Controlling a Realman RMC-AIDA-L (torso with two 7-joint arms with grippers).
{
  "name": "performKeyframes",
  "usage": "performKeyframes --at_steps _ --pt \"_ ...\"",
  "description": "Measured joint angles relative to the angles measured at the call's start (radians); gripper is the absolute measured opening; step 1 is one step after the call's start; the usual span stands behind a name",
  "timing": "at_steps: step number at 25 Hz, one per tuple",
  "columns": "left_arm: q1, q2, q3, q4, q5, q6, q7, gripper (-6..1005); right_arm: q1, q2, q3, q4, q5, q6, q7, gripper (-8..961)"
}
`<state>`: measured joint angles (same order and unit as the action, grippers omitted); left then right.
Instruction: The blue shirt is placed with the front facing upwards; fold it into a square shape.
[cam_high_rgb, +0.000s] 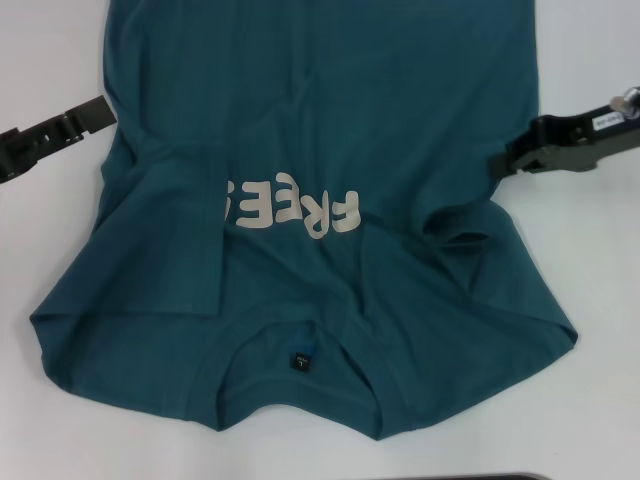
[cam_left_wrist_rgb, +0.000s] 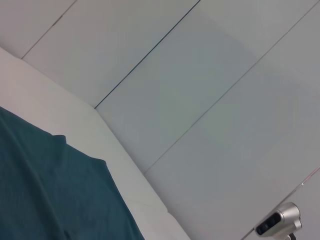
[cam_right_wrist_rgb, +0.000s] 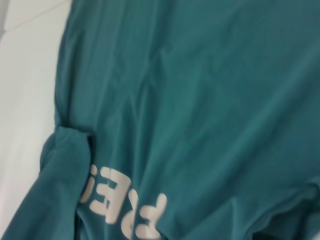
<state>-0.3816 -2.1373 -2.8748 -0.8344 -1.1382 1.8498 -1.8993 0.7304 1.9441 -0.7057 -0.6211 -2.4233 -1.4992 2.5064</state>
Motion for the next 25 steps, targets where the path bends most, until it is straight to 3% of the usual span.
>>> performKeyframes --at_steps 10,25 --pt "-0.004 0.0 0.0 0.0 0.0 0.0 -0.003 928 0.043 0.033 -0.004 0.002 0.002 0.045 -0.014 28" --pt "-0.005 -0.001 -0.001 0.008 0.0 -0.01 0.0 927 0.013 0.027 0.007 0.011 0.054 0.093 0.06 37"
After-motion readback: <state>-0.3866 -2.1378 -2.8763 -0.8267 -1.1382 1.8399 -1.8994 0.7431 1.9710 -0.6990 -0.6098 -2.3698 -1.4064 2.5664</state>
